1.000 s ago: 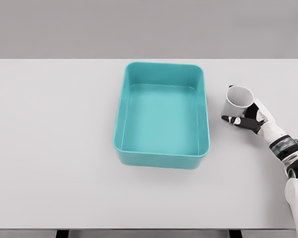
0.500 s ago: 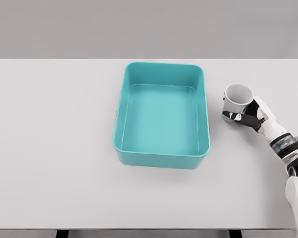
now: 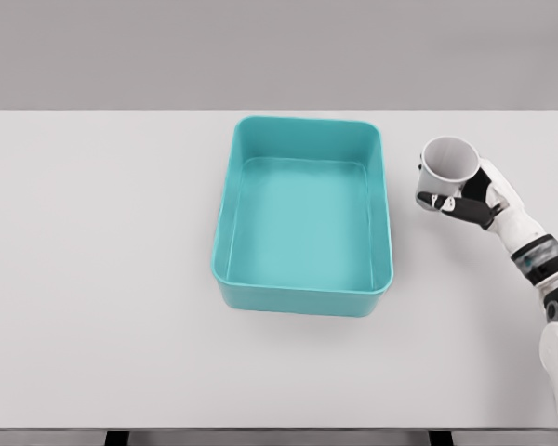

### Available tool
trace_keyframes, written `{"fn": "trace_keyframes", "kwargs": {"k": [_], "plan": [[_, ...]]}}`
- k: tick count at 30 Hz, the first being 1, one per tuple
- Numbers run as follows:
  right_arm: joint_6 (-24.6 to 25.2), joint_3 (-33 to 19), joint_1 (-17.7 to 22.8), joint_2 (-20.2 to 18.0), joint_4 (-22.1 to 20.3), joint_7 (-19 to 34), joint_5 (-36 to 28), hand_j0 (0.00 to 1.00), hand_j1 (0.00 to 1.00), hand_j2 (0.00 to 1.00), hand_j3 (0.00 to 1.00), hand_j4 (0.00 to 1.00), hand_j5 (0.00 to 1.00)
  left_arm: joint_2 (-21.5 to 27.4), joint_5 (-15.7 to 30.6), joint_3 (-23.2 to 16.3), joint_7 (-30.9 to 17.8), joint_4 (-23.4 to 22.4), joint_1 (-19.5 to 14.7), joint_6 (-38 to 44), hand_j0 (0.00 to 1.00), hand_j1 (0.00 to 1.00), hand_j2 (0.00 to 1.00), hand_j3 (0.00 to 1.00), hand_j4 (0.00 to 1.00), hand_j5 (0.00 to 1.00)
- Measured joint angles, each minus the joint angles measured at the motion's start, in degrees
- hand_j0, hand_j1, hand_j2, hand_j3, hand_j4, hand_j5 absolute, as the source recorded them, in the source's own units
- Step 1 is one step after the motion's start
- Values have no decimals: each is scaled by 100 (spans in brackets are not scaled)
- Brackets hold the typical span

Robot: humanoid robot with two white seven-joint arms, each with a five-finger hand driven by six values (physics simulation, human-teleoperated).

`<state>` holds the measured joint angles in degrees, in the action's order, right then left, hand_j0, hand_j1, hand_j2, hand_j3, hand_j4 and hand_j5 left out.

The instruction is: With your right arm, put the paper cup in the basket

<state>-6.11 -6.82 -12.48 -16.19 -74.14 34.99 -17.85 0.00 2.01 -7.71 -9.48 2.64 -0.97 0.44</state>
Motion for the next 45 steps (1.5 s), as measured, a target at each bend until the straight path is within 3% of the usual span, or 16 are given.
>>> {"fn": "trace_keyframes", "kwargs": {"k": [12, 20, 35, 45], "plan": [[18, 17, 26, -59, -864, 1, 37, 60, 60, 60, 60, 60, 60, 0, 0, 0, 0, 0, 0, 2, 100, 100, 100, 100, 100, 100], [14, 50, 0, -63, -1420, 1, 392, 60, 60, 60, 60, 60, 60, 0, 0, 1, 0, 0, 0, 2, 100, 100, 100, 100, 100, 100], [37, 708, -281, -49, -2217, 2, 1309, 60, 60, 60, 60, 60, 60, 0, 0, -1, 0, 0, 0, 1, 100, 100, 100, 100, 100, 100], [41, 1365, -650, -56, -2333, 2, 1895, 60, 60, 60, 60, 60, 60, 0, 0, 0, 0, 0, 0, 0, 100, 100, 100, 100, 100, 100]]}}
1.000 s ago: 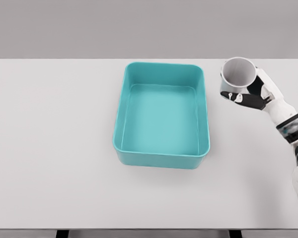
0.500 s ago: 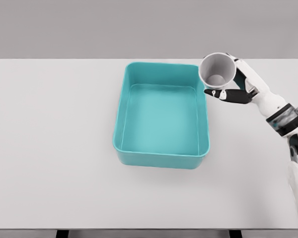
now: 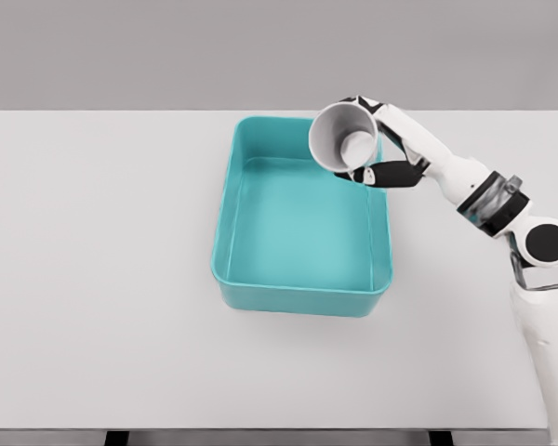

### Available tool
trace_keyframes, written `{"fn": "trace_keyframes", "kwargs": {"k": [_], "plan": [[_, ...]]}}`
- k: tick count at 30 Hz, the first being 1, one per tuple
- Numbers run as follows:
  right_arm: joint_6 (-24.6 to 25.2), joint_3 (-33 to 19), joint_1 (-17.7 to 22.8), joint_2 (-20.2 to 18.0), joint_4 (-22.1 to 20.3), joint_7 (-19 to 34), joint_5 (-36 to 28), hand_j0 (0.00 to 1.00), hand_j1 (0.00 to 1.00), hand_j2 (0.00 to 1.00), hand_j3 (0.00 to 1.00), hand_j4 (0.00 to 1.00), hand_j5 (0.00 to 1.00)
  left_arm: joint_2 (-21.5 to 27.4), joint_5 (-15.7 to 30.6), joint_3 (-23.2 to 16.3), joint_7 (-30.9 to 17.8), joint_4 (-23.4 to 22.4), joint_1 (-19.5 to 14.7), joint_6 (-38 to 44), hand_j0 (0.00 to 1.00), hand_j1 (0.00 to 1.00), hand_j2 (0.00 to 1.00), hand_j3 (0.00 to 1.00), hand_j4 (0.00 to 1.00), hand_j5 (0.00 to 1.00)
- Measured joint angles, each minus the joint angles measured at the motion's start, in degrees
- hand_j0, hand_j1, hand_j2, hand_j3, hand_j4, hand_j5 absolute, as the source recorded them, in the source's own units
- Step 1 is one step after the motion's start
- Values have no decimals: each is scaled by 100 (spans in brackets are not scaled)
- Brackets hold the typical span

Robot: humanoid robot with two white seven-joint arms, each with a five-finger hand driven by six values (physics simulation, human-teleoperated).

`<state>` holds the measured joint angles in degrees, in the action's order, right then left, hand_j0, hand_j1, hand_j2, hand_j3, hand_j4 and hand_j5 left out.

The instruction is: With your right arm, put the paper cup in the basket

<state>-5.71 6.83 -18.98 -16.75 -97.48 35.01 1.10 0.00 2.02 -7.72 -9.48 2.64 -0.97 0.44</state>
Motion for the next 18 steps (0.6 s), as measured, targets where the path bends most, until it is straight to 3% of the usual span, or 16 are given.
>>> {"fn": "trace_keyframes", "kwargs": {"k": [10, 18], "plan": [[208, 760, -422, -280, -1, 0, 366, 60, 60, 60, 60, 60, 60, 0, -1, 0, 0, 0, 0, 2, 100, 100, 100, 100, 100, 100], [718, 1415, -888, -497, 0, 0, 653, 60, 60, 60, 60, 60, 60, 0, -1, 1, 0, 0, 0, 0, 100, 100, 100, 100, 100, 100]]}}
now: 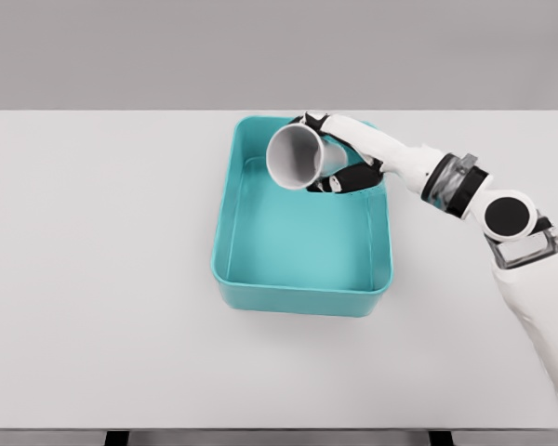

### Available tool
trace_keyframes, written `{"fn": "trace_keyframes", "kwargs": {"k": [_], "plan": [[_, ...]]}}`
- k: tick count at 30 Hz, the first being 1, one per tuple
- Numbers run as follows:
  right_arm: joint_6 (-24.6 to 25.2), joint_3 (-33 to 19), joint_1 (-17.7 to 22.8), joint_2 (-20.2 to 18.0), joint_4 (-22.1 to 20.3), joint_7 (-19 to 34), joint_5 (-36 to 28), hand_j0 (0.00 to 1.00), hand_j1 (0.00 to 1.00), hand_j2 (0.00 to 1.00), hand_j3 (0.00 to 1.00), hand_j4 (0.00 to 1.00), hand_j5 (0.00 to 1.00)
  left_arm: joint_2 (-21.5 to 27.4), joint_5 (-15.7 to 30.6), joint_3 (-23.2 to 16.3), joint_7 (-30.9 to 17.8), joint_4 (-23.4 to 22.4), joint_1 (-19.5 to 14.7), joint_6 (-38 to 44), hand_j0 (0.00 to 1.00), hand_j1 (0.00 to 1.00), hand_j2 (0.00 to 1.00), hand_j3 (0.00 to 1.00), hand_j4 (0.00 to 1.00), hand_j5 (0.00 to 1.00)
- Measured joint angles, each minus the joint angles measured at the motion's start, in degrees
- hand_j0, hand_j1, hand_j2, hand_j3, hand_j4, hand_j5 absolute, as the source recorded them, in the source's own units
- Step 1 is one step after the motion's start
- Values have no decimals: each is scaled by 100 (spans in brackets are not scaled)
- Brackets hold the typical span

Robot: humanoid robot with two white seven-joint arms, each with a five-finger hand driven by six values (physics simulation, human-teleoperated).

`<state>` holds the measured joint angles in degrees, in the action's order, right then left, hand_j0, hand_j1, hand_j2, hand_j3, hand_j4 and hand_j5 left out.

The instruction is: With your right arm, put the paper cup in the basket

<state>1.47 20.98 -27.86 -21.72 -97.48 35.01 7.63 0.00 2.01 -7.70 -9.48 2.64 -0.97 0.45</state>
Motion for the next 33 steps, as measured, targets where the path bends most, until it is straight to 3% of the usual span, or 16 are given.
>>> {"fn": "trace_keyframes", "kwargs": {"k": [7, 12, 19, 21, 23, 24, 33], "plan": [[420, 501, -114, -39, 10, 2, 398, 60, 60, 60, 60, 60, 60, 0, 0, 0, 0, 0, 0, 0, 100, 100, 100, 100, 100, 100], [712, 898, -475, -140, 15, 1, 542, 60, 60, 60, 60, 60, 60, 0, 0, 0, 0, 0, 0, 0, 100, 100, 100, 100, 100, 100], [950, 1198, -475, -193, 24, 2, 736, 61, 61, 61, 61, 61, 61, 0, 0, -1, 0, 0, 0, 0, 100, 100, 100, 100, 100, 100], [996, 1233, -475, -225, 23, 2, 784, 67, 67, 67, 67, 67, 67, 0, 0, 0, 0, 0, 0, 0, 100, 100, 100, 100, 100, 100], [1024, 1268, -466, -251, 21, 2, 807, 96, 96, 96, 96, 96, 96, 0, 0, -1, 0, 0, 0, 1, 100, 100, 100, 100, 100, 100], [1030, 1279, -475, -264, 19, 1, 813, 99, 99, 99, 99, 99, 99, 0, 0, -2, 0, 0, 0, 0, 100, 100, 100, 100, 100, 100], [1053, 1290, -466, -394, -9, 1, 820, 99, 99, 99, 99, 99, 99, 0, 0, 0, 0, 0, 0, 1, 100, 100, 100, 100, 100, 100]]}}
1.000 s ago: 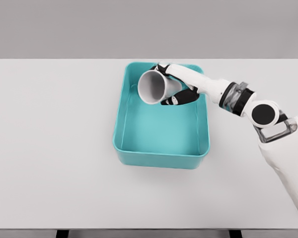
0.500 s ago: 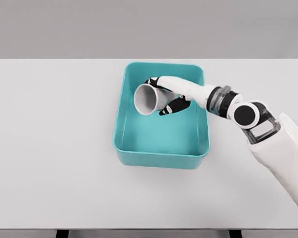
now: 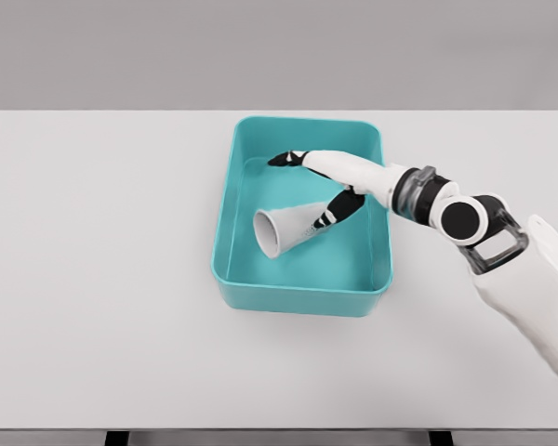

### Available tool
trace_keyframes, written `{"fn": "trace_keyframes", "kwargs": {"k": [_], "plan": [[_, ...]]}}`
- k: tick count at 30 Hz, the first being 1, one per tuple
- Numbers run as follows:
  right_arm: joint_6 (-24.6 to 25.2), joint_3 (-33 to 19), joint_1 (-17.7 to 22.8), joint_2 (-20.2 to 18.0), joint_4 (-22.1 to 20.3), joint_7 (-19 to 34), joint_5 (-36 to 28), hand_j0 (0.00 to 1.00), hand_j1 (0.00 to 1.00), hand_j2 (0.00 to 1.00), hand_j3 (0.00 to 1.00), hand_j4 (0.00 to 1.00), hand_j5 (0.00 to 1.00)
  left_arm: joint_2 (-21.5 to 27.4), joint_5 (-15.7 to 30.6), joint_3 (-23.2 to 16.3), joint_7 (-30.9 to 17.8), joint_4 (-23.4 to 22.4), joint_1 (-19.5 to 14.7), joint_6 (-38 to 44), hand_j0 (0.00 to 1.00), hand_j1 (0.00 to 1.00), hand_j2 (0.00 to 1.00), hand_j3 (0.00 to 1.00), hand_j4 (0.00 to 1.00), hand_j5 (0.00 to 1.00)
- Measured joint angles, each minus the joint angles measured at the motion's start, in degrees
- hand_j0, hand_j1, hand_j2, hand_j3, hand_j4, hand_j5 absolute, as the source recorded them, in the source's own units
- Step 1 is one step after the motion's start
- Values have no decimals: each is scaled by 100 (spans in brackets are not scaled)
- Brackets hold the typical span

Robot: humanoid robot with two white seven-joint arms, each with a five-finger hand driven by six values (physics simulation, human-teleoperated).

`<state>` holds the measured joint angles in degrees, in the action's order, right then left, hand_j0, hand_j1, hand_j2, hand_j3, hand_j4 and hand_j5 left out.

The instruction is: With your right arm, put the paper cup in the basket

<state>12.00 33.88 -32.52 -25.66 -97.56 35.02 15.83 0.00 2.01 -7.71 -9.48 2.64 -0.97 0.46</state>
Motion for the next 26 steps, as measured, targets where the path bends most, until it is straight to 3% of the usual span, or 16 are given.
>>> {"fn": "trace_keyframes", "kwargs": {"k": [4, 8, 13, 15, 17, 21, 26], "plan": [[32, -198, 79, -272, -205, 1, -183, 100, 100, 100, 100, 100, 100, 0, 0, -1, 0, 0, 0, -1, 100, 100, 100, 100, 100, 100], [-1, -871, 404, -588, -284, 1, -796, 100, 100, 100, 100, 100, 100, 0, 0, -1, 0, 0, 0, -1, 100, 100, 100, 100, 100, 100], [-338, -2020, 1151, -961, -306, 1, -2174, 100, 100, 100, 100, 100, 100, 0, 0, 0, 0, 1, 0, -1, 100, 100, 100, 100, 100, 100], [-532, -2517, 1705, -1034, -307, 1, -2672, 100, 100, 100, 100, 100, 100, 0, 0, -1, 0, 1, 0, -1, 100, 100, 100, 100, 100, 100], [-696, -2934, 1986, -1072, -306, 1, -3010, 100, 100, 100, 100, 100, 100, 0, 1, -1, 0, 1, 0, 1, 100, 100, 100, 100, 100, 100], [-874, -3410, 2215, -1102, -305, -1, -3285, 100, 100, 100, 100, 100, 100, 0, 1, -1, 0, 0, 0, -1, 100, 100, 100, 100, 100, 100], [-946, -3553, 2267, -1115, -304, -1, -3357, 100, 100, 100, 100, 100, 100, 0, 0, -1, 0, 0, -9, -2, 100, 100, 100, 100, 100, 100]]}}
